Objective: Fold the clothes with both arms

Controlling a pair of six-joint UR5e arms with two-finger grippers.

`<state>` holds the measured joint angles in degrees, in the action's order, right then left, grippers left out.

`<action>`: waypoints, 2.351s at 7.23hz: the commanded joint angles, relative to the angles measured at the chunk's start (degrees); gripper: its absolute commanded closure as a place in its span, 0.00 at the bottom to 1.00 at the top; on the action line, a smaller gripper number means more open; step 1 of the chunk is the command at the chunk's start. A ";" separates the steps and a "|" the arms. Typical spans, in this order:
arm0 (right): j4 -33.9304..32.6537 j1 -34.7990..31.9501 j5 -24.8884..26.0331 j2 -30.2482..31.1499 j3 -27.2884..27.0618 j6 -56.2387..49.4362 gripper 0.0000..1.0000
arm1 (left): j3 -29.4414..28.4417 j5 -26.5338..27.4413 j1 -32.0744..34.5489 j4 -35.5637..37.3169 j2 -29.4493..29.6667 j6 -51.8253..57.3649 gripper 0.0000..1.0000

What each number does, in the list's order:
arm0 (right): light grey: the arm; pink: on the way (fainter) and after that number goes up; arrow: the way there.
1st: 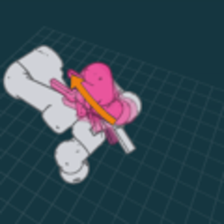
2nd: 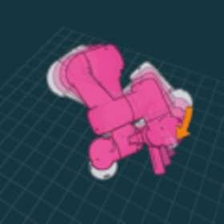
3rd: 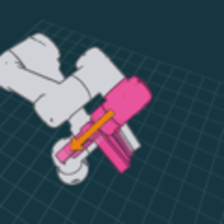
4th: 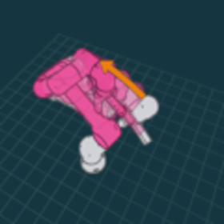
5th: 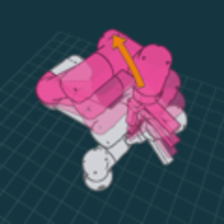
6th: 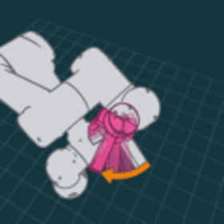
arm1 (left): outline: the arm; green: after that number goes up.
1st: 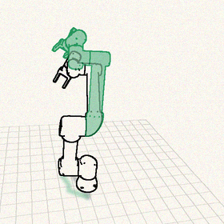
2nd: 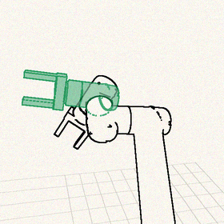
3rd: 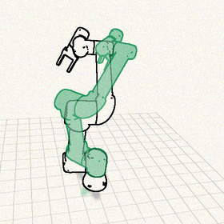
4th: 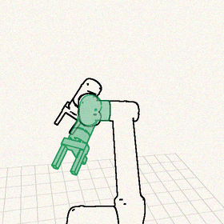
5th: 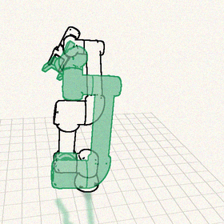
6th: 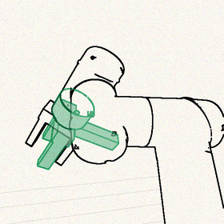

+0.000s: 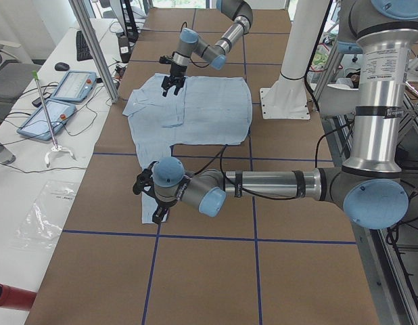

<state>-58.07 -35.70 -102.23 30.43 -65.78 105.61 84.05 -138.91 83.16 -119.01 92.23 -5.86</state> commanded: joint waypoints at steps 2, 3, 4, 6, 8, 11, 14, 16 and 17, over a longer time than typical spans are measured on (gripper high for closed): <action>-5.65 -3.23 -6.05 11.83 -14.28 -6.46 0.00 | -8.88 0.57 -6.40 -6.92 4.79 -14.48 0.01; -5.56 -3.15 -6.05 12.28 -14.29 -6.99 0.00 | -9.69 1.70 -9.83 -7.63 6.46 -15.66 0.00; -5.56 -3.15 -6.05 12.72 -14.29 -7.08 0.00 | -12.40 2.50 -10.73 -12.95 6.39 -15.15 0.00; -5.30 -2.97 -6.05 13.61 -14.38 -7.09 0.00 | -17.94 3.47 -11.70 -19.15 7.26 -16.20 0.00; -5.30 -2.63 -5.62 13.69 -14.38 -7.09 0.00 | -19.28 4.44 -12.32 -19.59 8.05 -23.98 0.01; -5.21 -2.53 -5.52 13.69 -14.55 -7.26 0.00 | -22.43 4.52 -14.17 -19.51 10.07 -24.73 0.12; -5.12 -2.45 -5.26 13.87 -15.26 -7.26 0.00 | -22.70 4.52 -14.08 -19.59 9.64 -23.94 0.22; -5.12 -2.36 -5.26 13.87 -15.34 -7.17 0.00 | -22.71 4.61 -14.08 -19.59 9.11 -23.94 0.22; -5.12 -2.27 -5.26 13.96 -15.34 -7.17 0.00 | -22.71 4.61 -14.08 -19.51 9.20 -24.02 0.25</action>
<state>-63.20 -38.05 -107.50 44.32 -81.08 98.40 61.37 -134.33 69.08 -138.59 101.47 -29.83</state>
